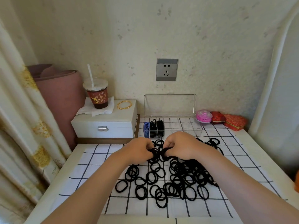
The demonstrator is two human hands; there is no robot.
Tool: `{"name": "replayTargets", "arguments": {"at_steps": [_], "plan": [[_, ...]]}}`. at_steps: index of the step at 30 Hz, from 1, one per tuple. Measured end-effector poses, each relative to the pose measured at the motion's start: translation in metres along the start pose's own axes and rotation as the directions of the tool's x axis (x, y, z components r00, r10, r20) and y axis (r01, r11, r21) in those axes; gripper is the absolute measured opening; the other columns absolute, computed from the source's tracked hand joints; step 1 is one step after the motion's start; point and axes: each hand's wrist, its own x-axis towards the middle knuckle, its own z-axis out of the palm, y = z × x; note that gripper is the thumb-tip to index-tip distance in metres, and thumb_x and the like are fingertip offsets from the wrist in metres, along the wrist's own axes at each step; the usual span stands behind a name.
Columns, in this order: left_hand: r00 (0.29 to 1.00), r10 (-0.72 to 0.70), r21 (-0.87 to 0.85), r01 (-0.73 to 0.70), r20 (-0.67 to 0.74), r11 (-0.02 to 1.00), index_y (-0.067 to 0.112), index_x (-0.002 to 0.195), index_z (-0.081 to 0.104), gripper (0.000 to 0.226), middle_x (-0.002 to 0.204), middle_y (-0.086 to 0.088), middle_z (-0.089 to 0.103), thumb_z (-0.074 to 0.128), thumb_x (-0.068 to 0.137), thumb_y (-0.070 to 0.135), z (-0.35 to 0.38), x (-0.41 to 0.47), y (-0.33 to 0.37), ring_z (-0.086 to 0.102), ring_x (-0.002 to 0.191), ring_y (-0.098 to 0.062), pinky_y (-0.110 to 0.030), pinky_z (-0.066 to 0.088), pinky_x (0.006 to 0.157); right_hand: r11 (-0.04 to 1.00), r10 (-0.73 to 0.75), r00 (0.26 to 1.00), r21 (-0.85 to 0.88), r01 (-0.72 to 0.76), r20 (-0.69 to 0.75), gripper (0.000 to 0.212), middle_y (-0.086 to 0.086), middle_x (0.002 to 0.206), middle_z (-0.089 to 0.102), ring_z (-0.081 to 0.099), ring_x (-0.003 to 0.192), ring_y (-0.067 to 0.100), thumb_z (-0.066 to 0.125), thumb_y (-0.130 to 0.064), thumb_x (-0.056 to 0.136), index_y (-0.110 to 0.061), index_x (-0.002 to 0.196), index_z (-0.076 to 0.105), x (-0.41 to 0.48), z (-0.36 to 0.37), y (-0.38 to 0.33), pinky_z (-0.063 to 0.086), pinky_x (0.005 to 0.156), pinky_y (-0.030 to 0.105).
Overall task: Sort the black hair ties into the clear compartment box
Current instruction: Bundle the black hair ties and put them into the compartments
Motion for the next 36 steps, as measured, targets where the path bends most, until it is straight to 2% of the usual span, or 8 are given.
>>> {"name": "replayTargets", "arguments": {"at_steps": [6,10,15,18,21,28,34,36], "plan": [[0.994,-0.089,-0.272,0.069,-0.061,0.960,0.029,0.091,0.070,0.006,0.093,0.002,0.073,0.070,0.087,0.024,-0.006,0.000,-0.004,0.068,0.087,-0.013,-0.026,0.054,0.080,0.985,-0.032,0.996,0.166,0.047,-0.089,0.015,-0.017,0.080,0.073,0.067,0.077,-0.002,0.077,-0.025,0.081,-0.035,0.091,0.079,-0.001,-0.007,0.002,0.045,0.068,0.012],[0.987,-0.148,-0.387,0.112,-0.065,0.915,0.029,0.094,0.076,0.014,0.090,0.001,0.074,0.069,0.087,0.018,-0.002,0.003,-0.004,0.068,0.079,-0.012,-0.027,0.058,0.078,0.901,-0.054,0.989,0.421,0.106,-0.134,0.018,-0.014,0.080,0.077,0.071,0.079,-0.001,0.077,-0.016,0.081,-0.034,0.085,0.078,-0.007,-0.016,-0.007,0.050,0.080,0.016],[0.978,-0.205,-0.504,0.159,-0.038,0.849,0.018,0.103,0.078,0.027,0.096,-0.007,0.074,0.063,0.088,0.002,0.002,0.006,-0.002,0.074,0.087,-0.024,-0.037,0.062,0.079,0.777,-0.017,0.998,0.627,0.053,-0.063,0.020,-0.001,0.087,0.077,0.070,0.070,0.011,0.069,-0.007,0.087,-0.022,0.091,0.080,-0.013,-0.013,-0.015,0.060,0.068,0.027],[0.985,-0.169,-0.501,0.133,-0.027,0.855,0.023,0.094,0.079,0.027,0.091,-0.008,0.075,0.062,0.088,0.003,0.005,0.006,-0.001,0.074,0.085,-0.024,-0.037,0.062,0.081,0.666,-0.020,0.999,0.746,-0.009,0.029,0.018,0.006,0.083,0.076,0.067,0.065,0.013,0.068,-0.005,0.089,-0.010,0.102,0.077,-0.013,-0.007,-0.020,0.054,0.051,0.024],[0.992,-0.126,-0.547,0.112,0.012,0.830,0.023,0.084,0.078,0.018,0.085,-0.009,0.074,0.068,0.089,0.009,0.004,0.005,0.002,0.073,0.080,-0.022,-0.038,0.061,0.082,0.607,-0.009,0.994,0.791,-0.078,0.105,0.020,0.017,0.084,0.074,0.067,0.068,0.018,0.071,-0.007,0.088,-0.005,0.108,0.075,-0.009,0.002,-0.024,0.055,0.052,0.024],[0.981,0.008,-0.699,0.132,0.193,0.703,0.010,0.105,0.075,0.026,0.100,-0.008,0.073,0.056,0.093,-0.002,-0.006,-0.001,0.006,0.071,0.094,-0.014,-0.027,0.057,0.088,0.703,0.110,0.994,0.706,-0.093,0.022,0.018,0.008,0.073,0.075,0.070,0.061,0.016,0.071,-0.008,0.089,-0.009,0.106,0.076,-0.005,0.009,-0.019,0.058,0.054,0.026],[0.954,0.117,-0.869,0.195,0.275,0.454,0.002,0.105,0.064,0.025,0.110,-0.017,0.062,0.060,0.088,0.018,-0.010,-0.002,0.007,0.060,0.097,-0.024,-0.032,0.052,0.087,0.827,0.137,0.984,0.560,-0.050,-0.114,0.014,0.004,0.074,0.076,0.069,0.057,0.018,0.075,-0.014,0.085,-0.022,0.095,0.079,-0.006,0.010,-0.019,0.061,0.061,0.032],[0.957,0.121,-0.854,0.174,0.264,0.491,0.002,0.116,0.067,0.030,0.118,-0.017,0.067,0.063,0.093,0.021,-0.009,0.000,0.005,0.065,0.102,-0.023,-0.033,0.053,0.093,0.868,0.116,0.978,0.496,-0.016,-0.171,0.012,0.002,0.070,0.075,0.068,0.055,0.016,0.075,-0.016,0.084,-0.024,0.092,0.078,-0.006,0.010,-0.019,0.060,0.058,0.029]]}}
